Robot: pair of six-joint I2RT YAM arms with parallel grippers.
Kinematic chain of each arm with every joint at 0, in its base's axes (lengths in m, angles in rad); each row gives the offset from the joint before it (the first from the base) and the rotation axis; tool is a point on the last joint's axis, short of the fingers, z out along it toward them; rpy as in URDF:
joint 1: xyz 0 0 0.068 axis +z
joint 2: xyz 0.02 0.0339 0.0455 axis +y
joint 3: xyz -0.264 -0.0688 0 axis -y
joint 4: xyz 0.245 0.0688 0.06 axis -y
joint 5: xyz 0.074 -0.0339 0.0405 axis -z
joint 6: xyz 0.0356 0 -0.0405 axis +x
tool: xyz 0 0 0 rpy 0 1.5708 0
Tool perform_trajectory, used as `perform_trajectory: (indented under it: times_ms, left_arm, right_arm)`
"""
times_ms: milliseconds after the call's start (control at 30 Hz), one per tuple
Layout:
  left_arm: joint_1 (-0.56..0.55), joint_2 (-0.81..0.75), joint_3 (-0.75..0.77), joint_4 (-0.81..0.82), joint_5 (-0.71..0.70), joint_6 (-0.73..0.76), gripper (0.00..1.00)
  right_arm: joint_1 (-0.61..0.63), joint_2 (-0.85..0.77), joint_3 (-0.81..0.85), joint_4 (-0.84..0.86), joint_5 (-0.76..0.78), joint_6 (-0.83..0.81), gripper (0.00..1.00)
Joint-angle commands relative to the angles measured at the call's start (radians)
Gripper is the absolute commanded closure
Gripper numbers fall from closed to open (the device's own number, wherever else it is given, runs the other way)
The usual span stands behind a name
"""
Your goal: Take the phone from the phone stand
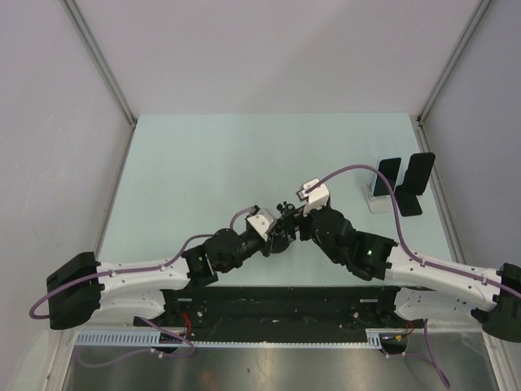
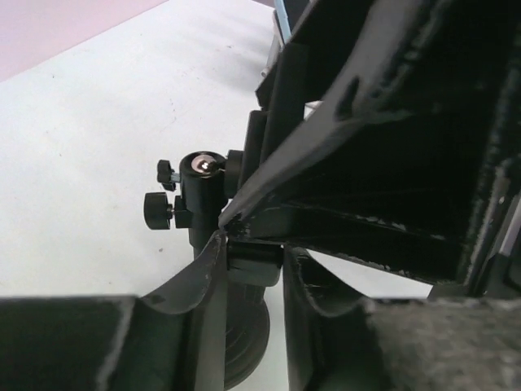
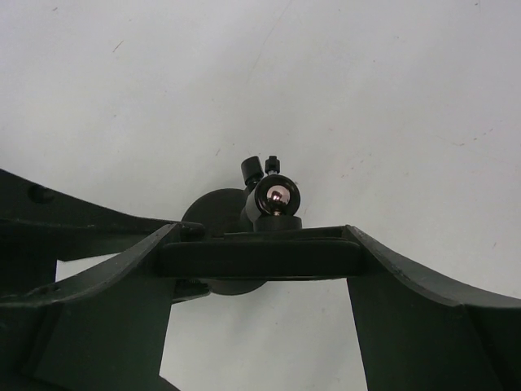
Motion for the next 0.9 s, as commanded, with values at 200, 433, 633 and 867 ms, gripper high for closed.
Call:
perform_trajectory:
  times_ms: [200,433,633,867]
  left_arm:
    - [0.052,-0.058,0.002,-0.005,0.128,-0.046,1.00]
    - [0.193,-0.162,-0.067,-0.011,0.353,-0.140,1.00]
    - [0.236,-0.190,-0.071,-0.014,0.454,-0.182,1.00]
    - [0.279,-0.170,-0.067,-0.014,0.518,-0.244,1.00]
  right_arm:
    - [0.000,-0.047,0.049,-0.060,0.075,-0.078,1.00]
    - [-0.031,-0.119,0.042,-0.137,-0.003,-0.179,1.00]
    - [-0.084,-0.161,0.020,-0.132,-0.152,-0.190,1.00]
    - [-0.117,-0.171,0.006,-0.114,-0.294,-0.225,1.00]
